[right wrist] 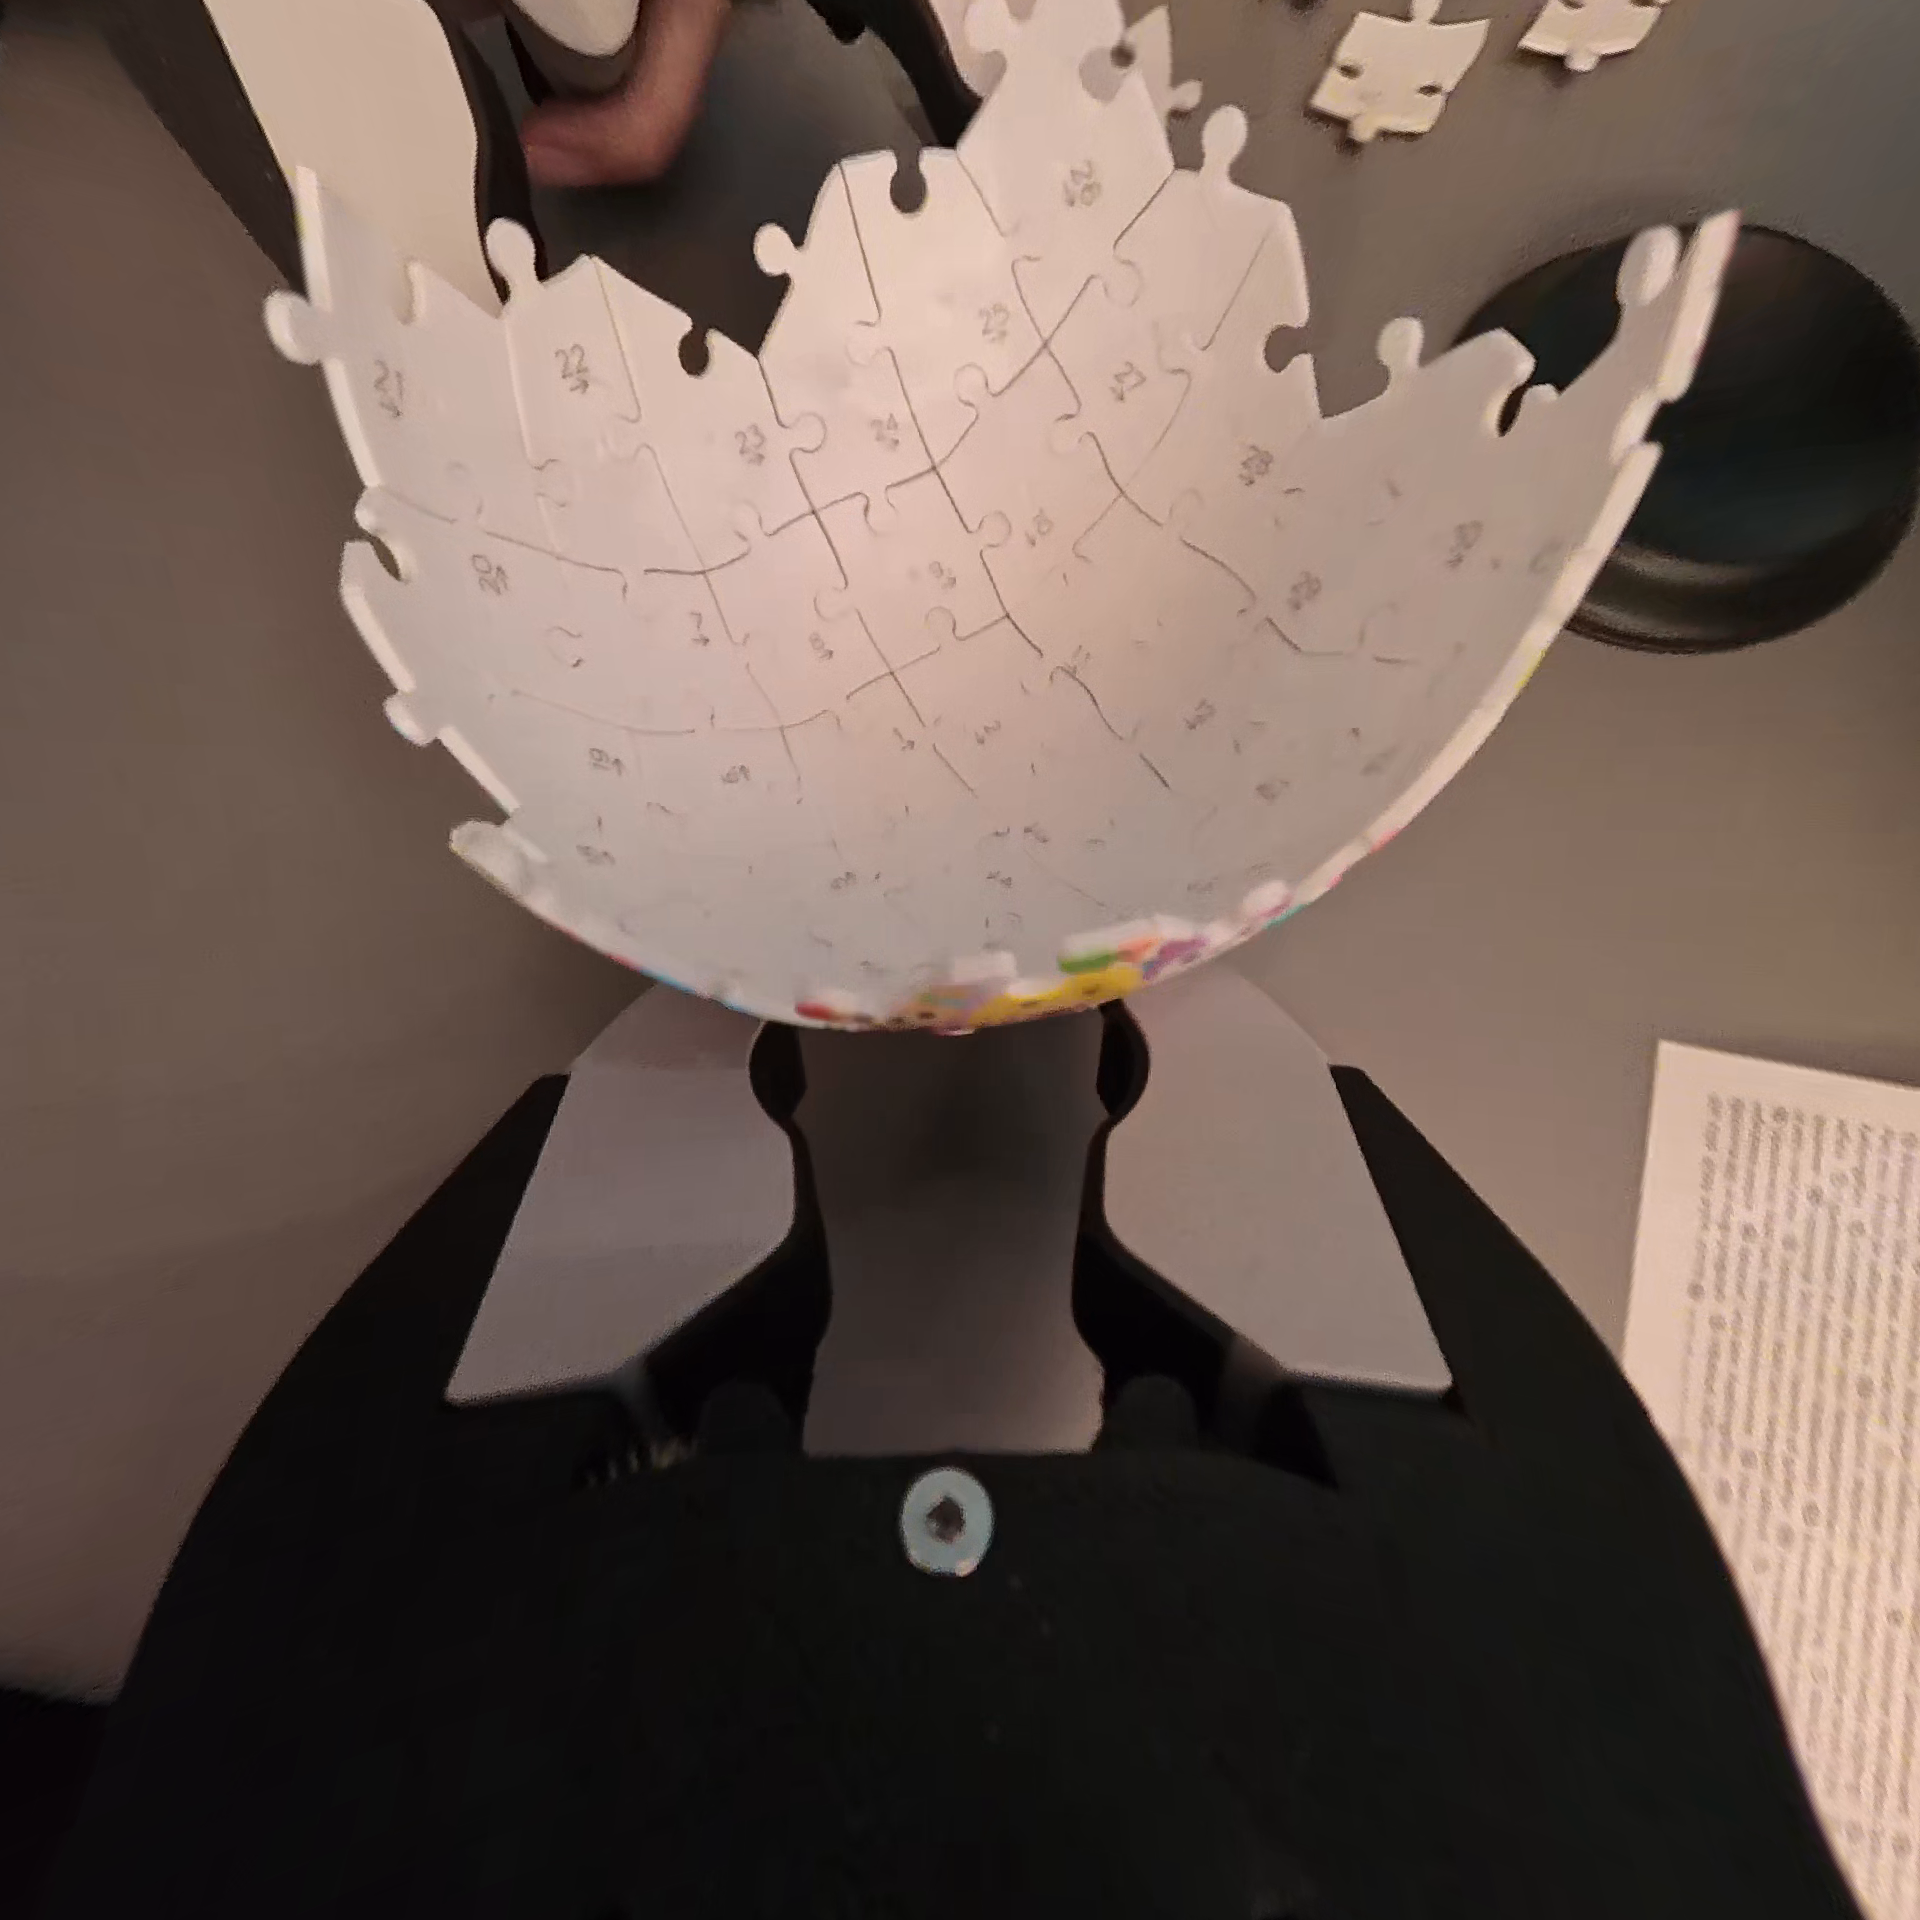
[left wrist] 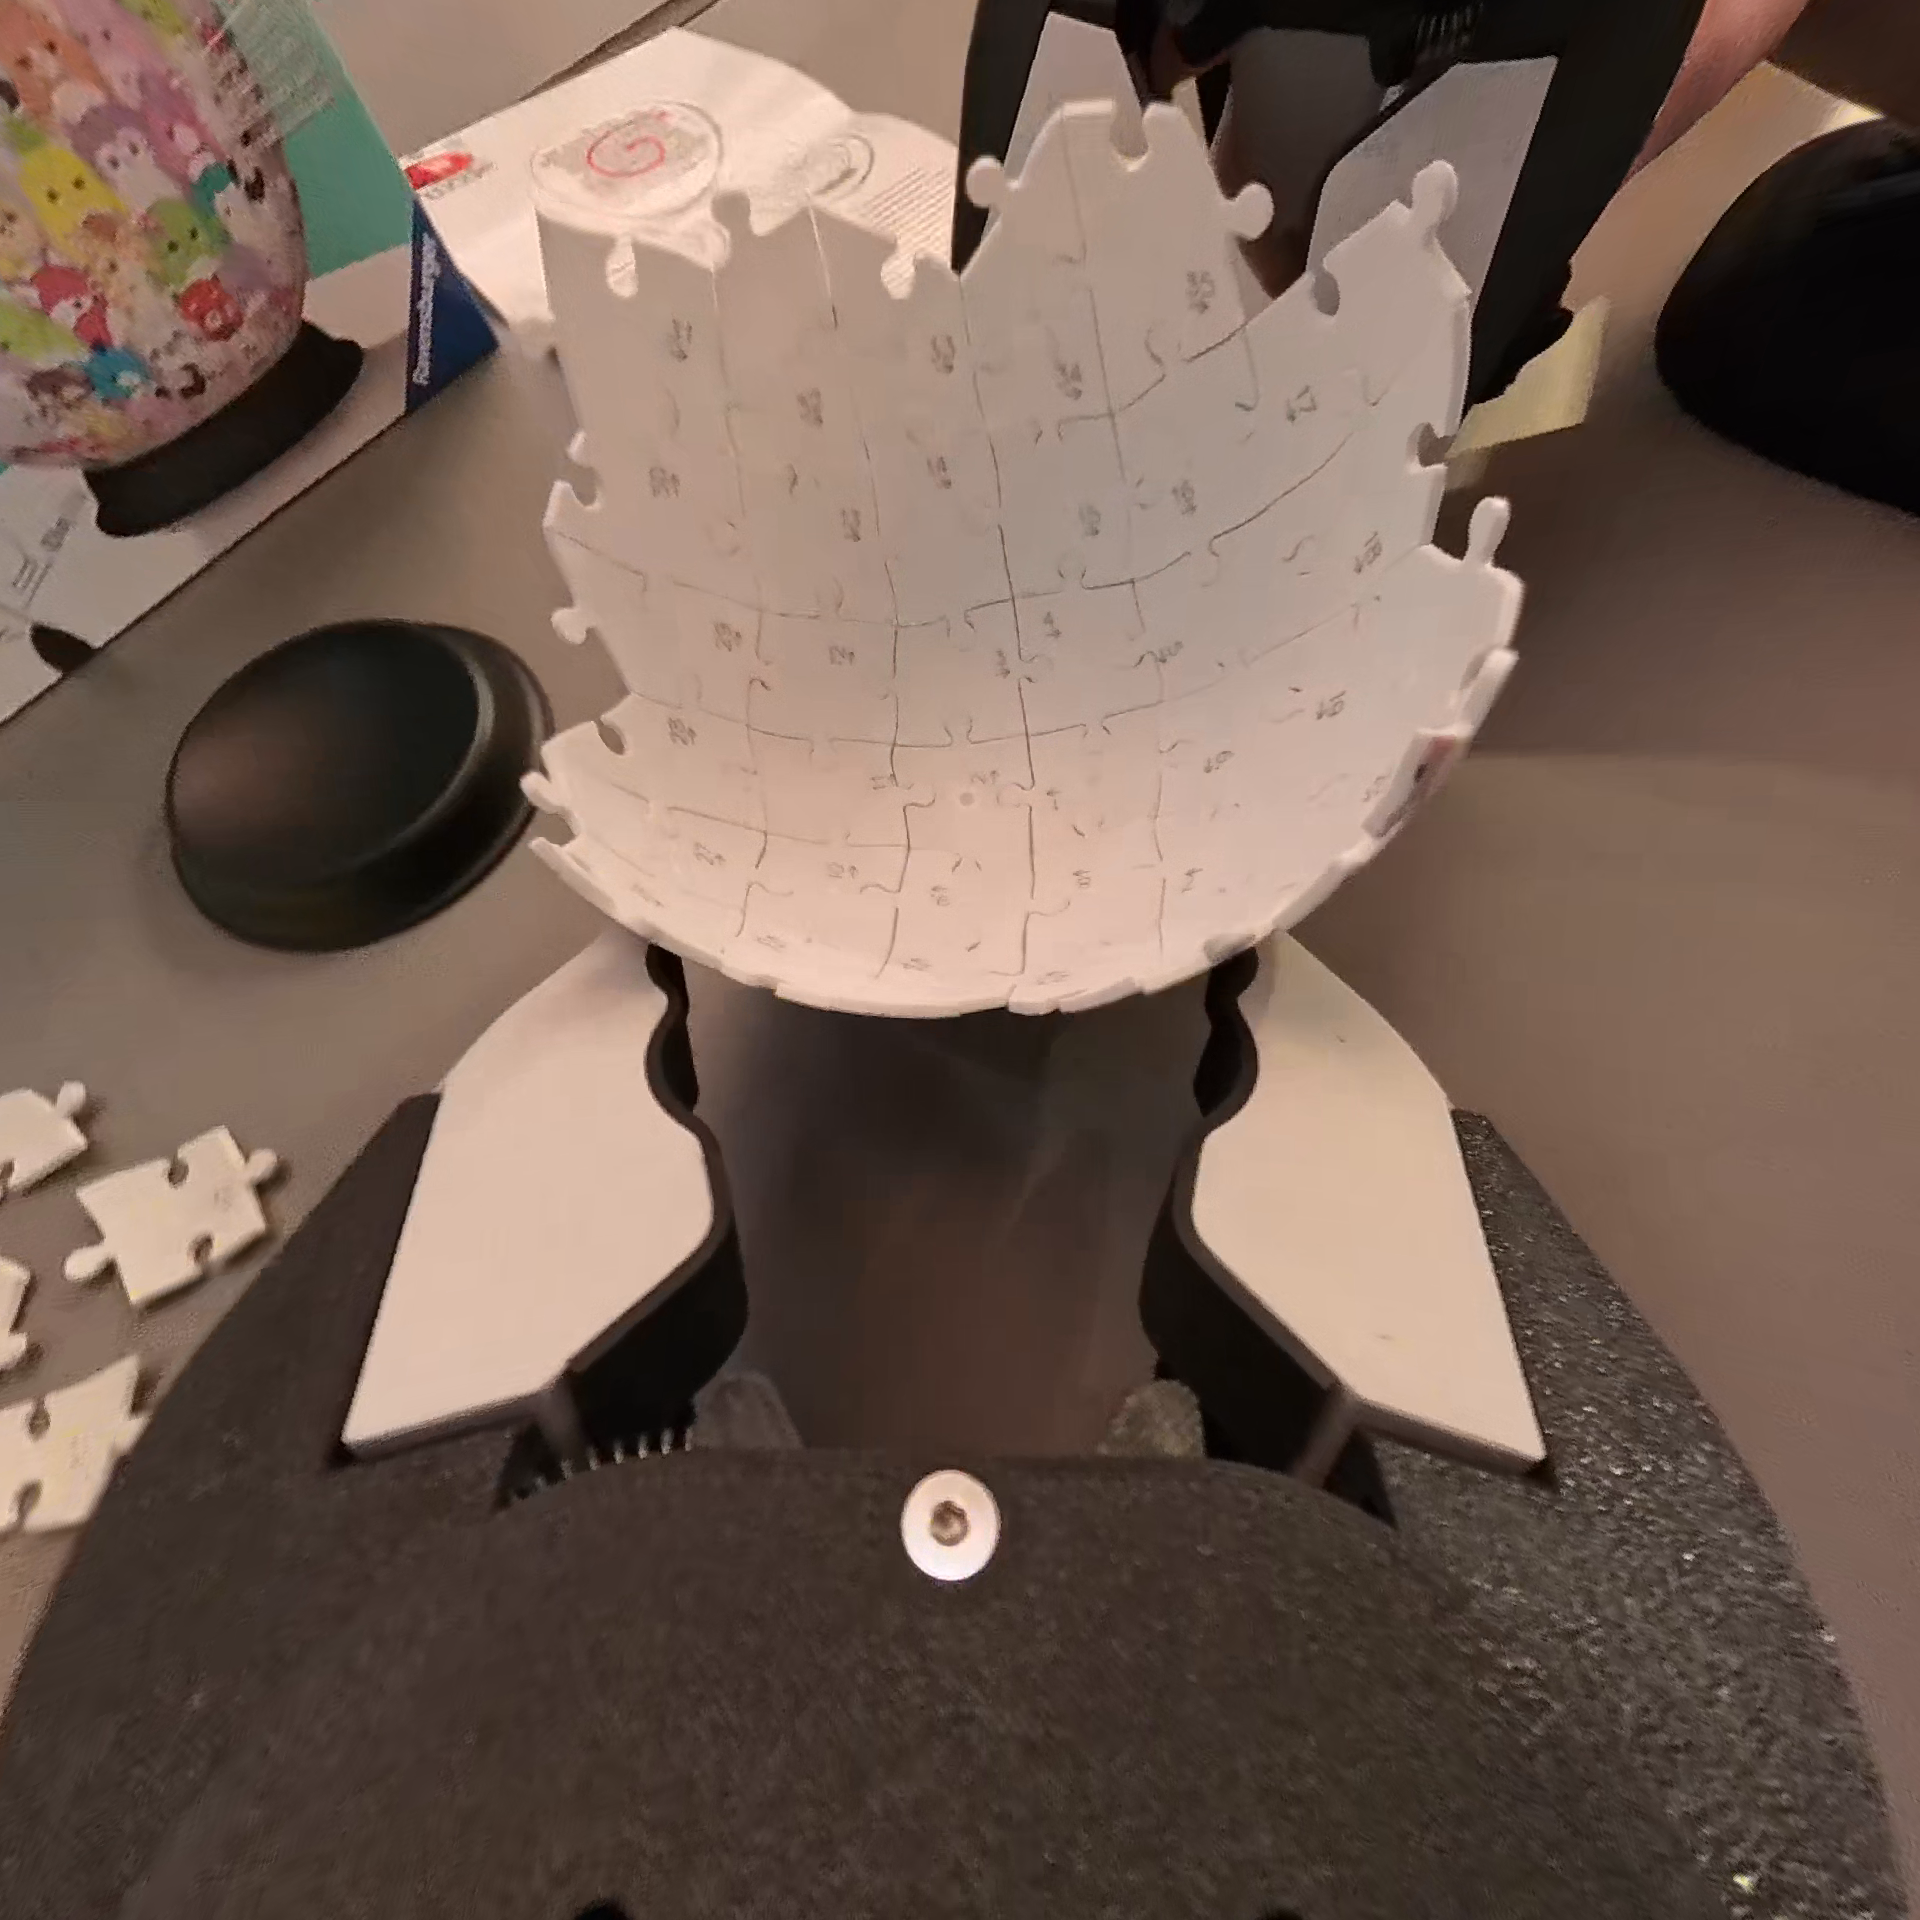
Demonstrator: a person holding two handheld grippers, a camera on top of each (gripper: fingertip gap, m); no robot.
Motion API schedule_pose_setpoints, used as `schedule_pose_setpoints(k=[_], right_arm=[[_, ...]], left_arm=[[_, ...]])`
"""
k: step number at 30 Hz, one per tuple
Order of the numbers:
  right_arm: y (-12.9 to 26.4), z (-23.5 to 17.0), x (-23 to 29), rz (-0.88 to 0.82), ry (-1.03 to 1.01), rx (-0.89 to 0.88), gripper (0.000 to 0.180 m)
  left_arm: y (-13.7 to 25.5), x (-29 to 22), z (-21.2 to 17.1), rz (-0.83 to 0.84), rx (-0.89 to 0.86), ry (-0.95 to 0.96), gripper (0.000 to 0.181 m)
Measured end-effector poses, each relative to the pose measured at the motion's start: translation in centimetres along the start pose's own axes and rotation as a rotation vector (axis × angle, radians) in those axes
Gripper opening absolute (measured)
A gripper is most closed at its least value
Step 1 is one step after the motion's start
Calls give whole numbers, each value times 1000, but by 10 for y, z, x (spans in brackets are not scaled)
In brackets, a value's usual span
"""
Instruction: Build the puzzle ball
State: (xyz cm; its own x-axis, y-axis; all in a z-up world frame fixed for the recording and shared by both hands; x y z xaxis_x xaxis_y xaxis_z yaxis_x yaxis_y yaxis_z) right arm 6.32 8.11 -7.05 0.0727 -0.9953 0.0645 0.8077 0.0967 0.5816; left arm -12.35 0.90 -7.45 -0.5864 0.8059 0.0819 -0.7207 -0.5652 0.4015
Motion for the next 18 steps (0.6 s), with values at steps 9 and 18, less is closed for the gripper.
schedule_pose_setpoints(k=[9,18], right_arm=[[-15,2,0,36,11,50,55],[4,-1,-3,-41,-3,100,55]], left_arm=[[11,-3,-8,31,6,-9,96],[7,-11,-8,20,32,-31,95]])
Point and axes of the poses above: each gripper's, where its closed fingertips meet, y back along the fingers, z out of its top, x = y × z across the jaws, the point moved 10 cm from there along y, back along the fingers, and after that the axes turned 12 degrees about -x, right-handed, at the moved point
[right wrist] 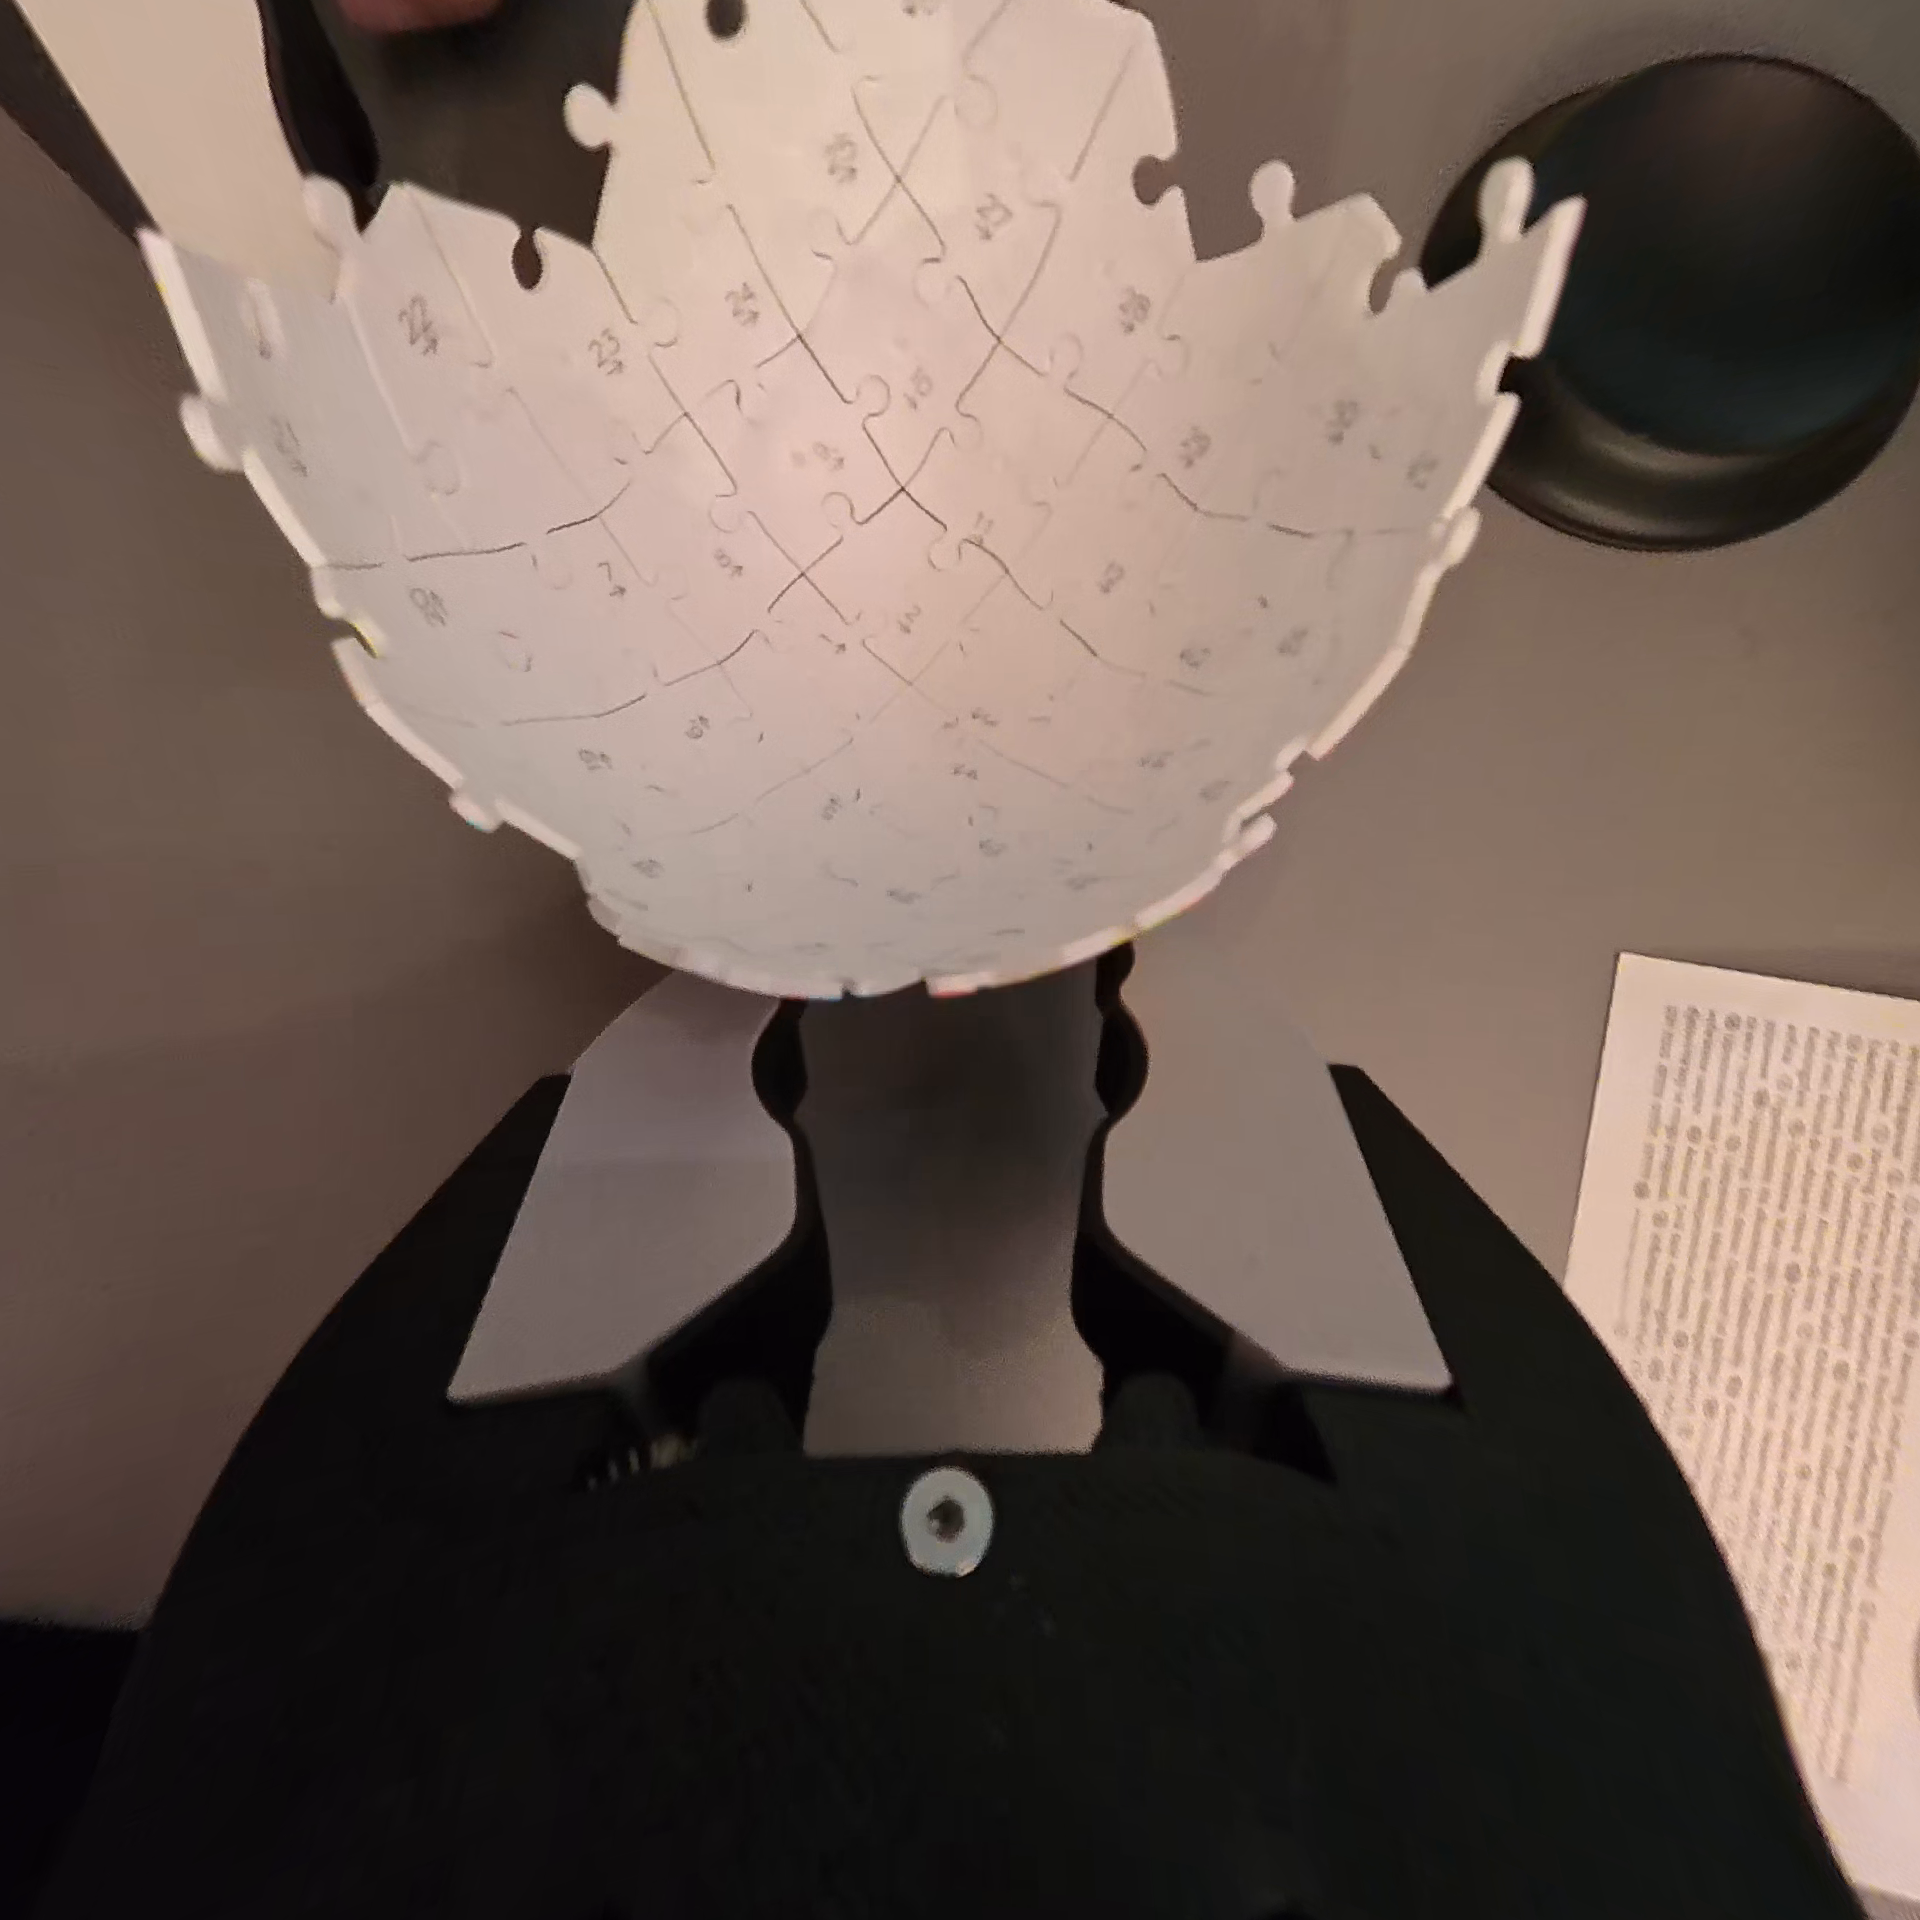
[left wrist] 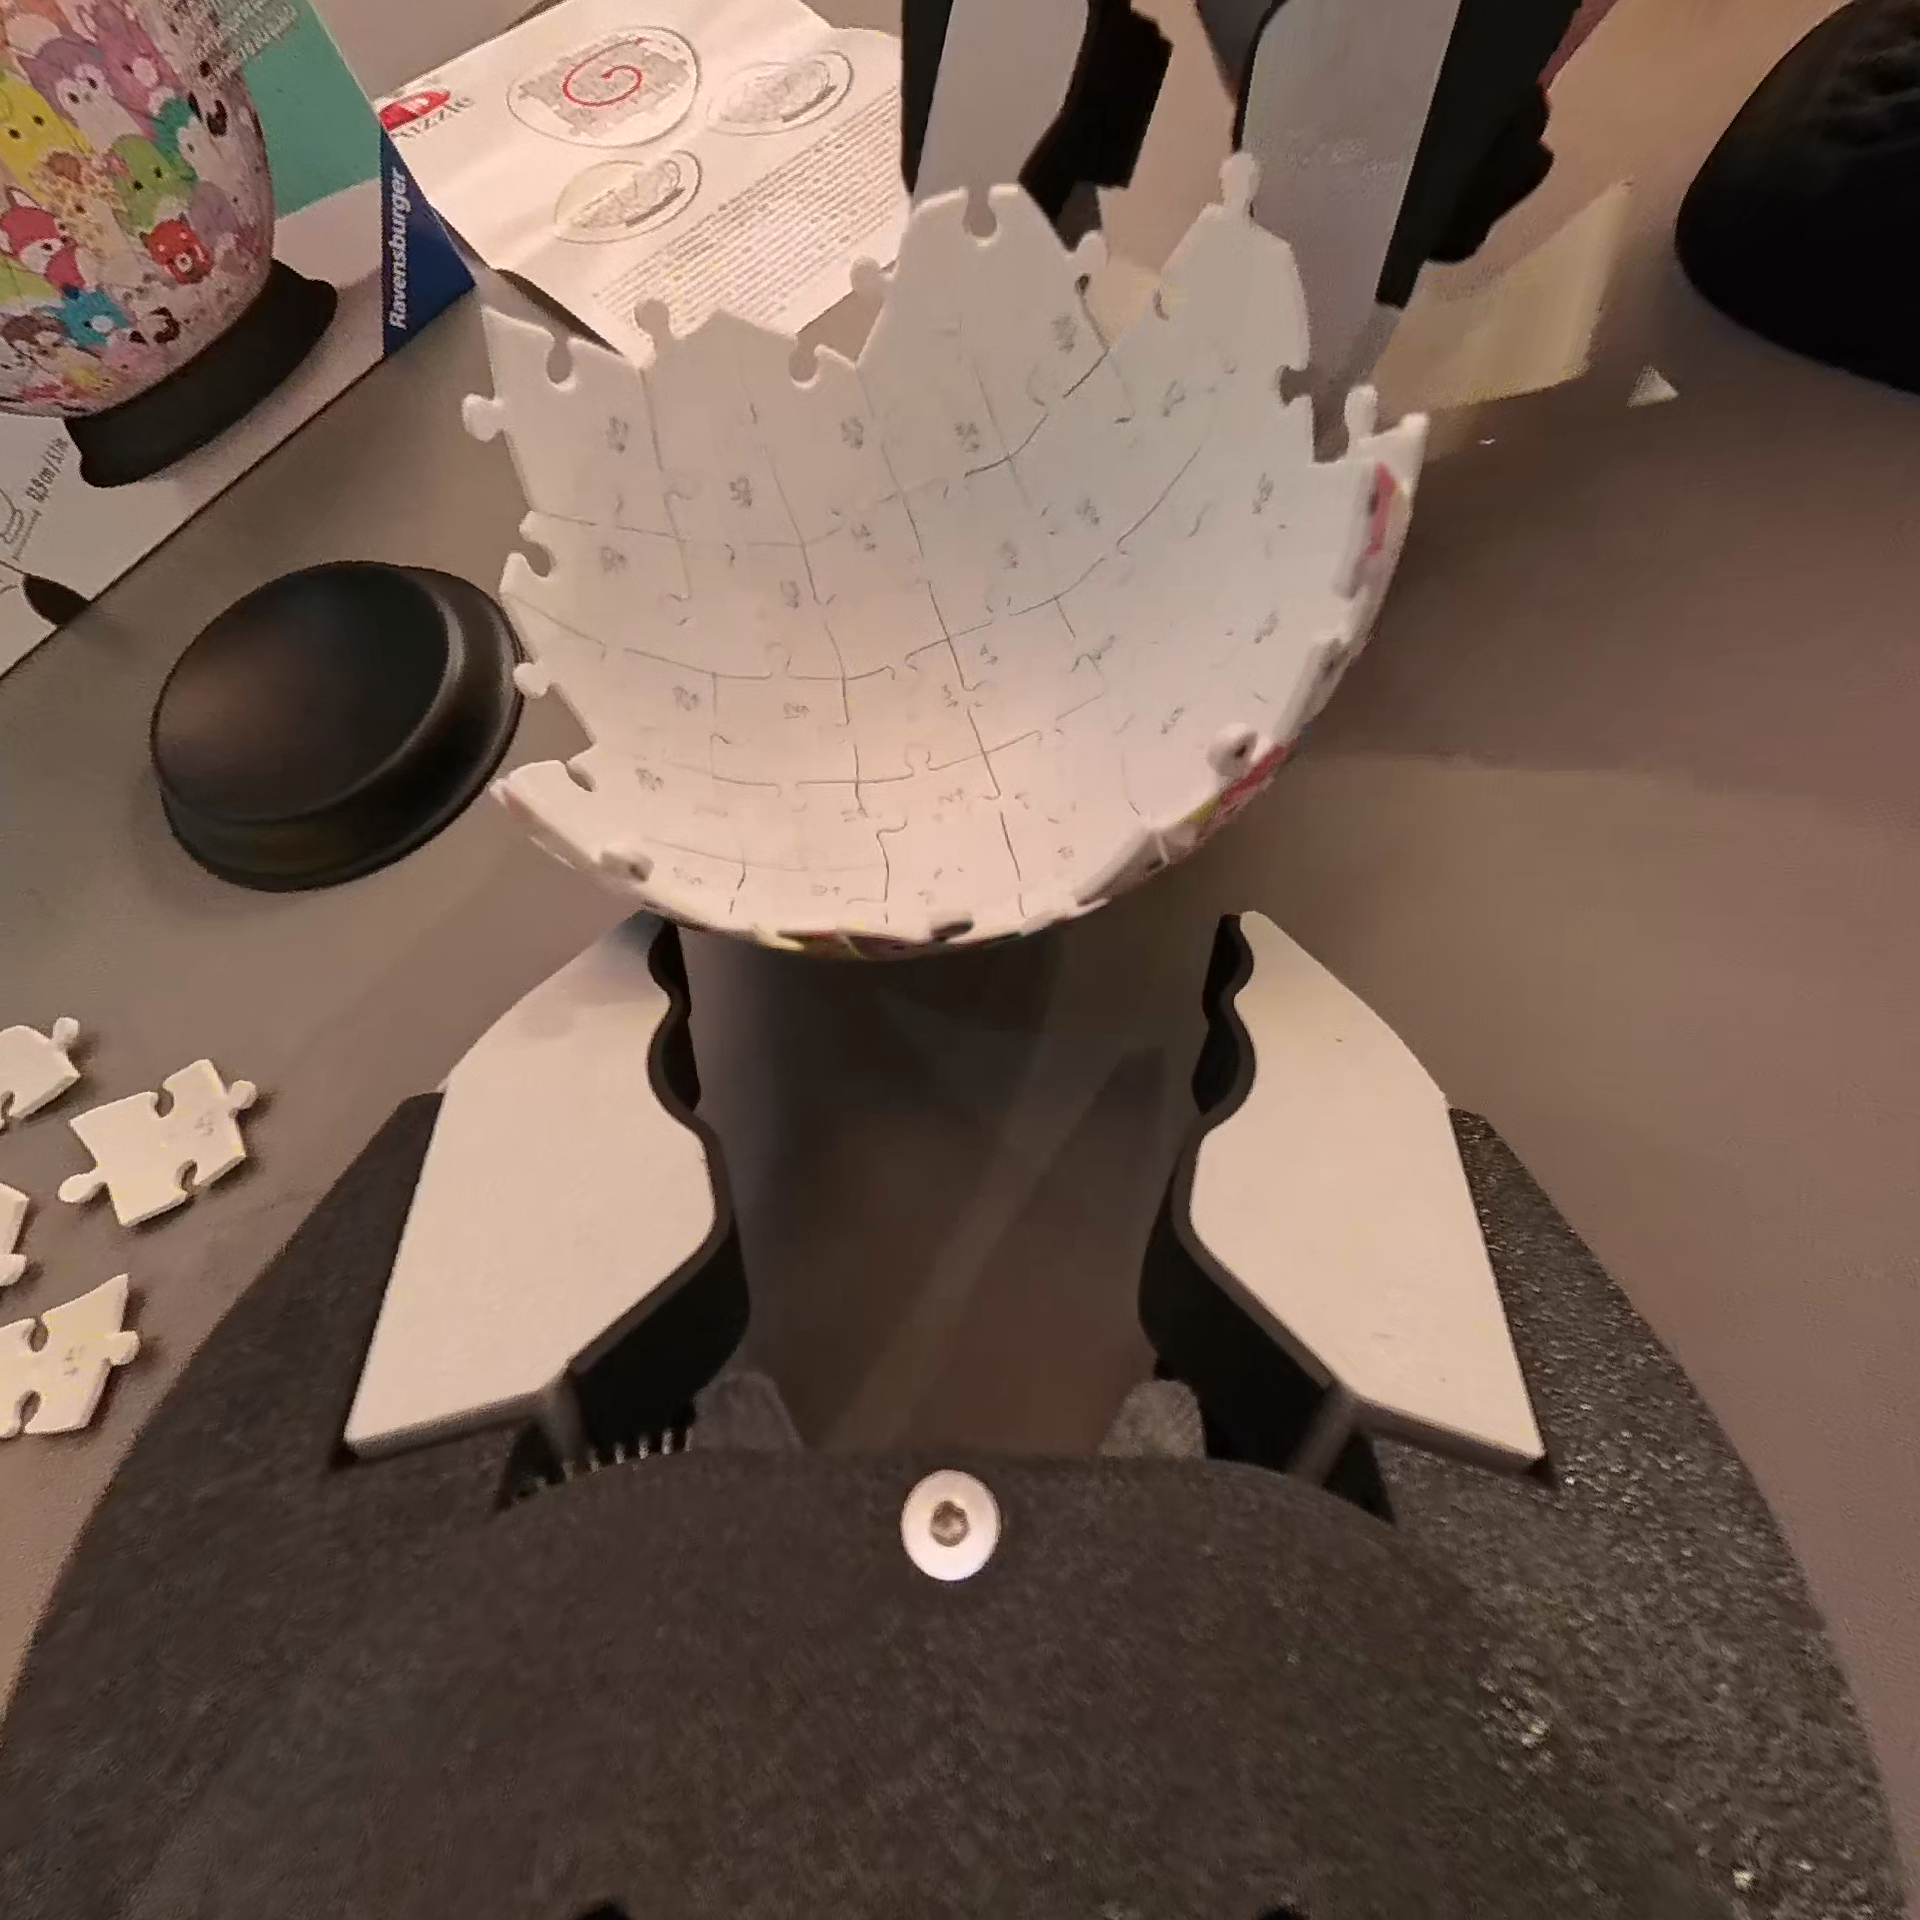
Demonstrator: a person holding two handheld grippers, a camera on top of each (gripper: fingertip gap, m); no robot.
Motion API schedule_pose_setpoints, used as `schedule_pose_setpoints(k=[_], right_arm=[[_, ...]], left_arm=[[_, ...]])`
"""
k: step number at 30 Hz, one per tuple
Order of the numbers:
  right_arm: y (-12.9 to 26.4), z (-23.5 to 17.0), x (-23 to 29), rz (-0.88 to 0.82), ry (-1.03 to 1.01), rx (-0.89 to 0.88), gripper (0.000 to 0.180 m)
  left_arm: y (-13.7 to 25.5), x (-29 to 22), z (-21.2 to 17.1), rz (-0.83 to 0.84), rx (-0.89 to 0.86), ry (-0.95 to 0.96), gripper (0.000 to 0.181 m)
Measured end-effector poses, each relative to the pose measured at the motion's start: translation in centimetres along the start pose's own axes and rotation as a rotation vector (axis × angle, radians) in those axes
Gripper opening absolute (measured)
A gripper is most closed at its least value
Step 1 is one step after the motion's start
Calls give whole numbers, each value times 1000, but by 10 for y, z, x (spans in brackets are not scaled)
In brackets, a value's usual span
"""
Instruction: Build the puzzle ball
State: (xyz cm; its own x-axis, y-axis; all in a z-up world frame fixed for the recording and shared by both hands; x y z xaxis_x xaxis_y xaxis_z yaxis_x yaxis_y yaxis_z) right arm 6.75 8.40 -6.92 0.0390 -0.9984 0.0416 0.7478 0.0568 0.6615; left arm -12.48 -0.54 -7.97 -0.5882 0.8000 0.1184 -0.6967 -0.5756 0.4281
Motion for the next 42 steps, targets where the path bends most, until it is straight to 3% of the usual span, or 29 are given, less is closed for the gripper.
schedule_pose_setpoints(k=[9,16,27,33,37,39,42], right_arm=[[22,-1,9,-80,-37,17,55],[63,-11,25,-206,-169,-28,55],[36,-24,44,-203,-179,-77,54],[35,-33,41,-208,-200,-89,54],[39,-37,41,-229,-217,-142,54],[44,-38,44,-233,-228,-175,54],[51,-41,50,-238,-238,-229,54]], left_arm=[[2,-4,-1,4,3,-4,95],[5,-2,-2,8,-6,25,93],[38,21,-2,9,-4,16,90],[70,86,30,24,43,-155,81],[34,134,63,-59,81,-168,85],[7,142,68,-214,110,-216,88],[-30,153,63,-280,214,-307,91]])
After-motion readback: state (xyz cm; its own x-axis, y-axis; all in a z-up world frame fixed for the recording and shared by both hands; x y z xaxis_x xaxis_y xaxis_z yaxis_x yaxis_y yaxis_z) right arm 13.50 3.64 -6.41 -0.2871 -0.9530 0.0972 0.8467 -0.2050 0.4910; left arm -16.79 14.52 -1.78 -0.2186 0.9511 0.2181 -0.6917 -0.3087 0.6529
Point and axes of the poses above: each gripper's, where its closed fingertips meet, y back along the fingers, z out of its top, x = y × z across the jaws, the point moved 10 cm from there along y, back along the fingers, and after that the axes turned 12 degrees about -x, right-handed, at the moved point
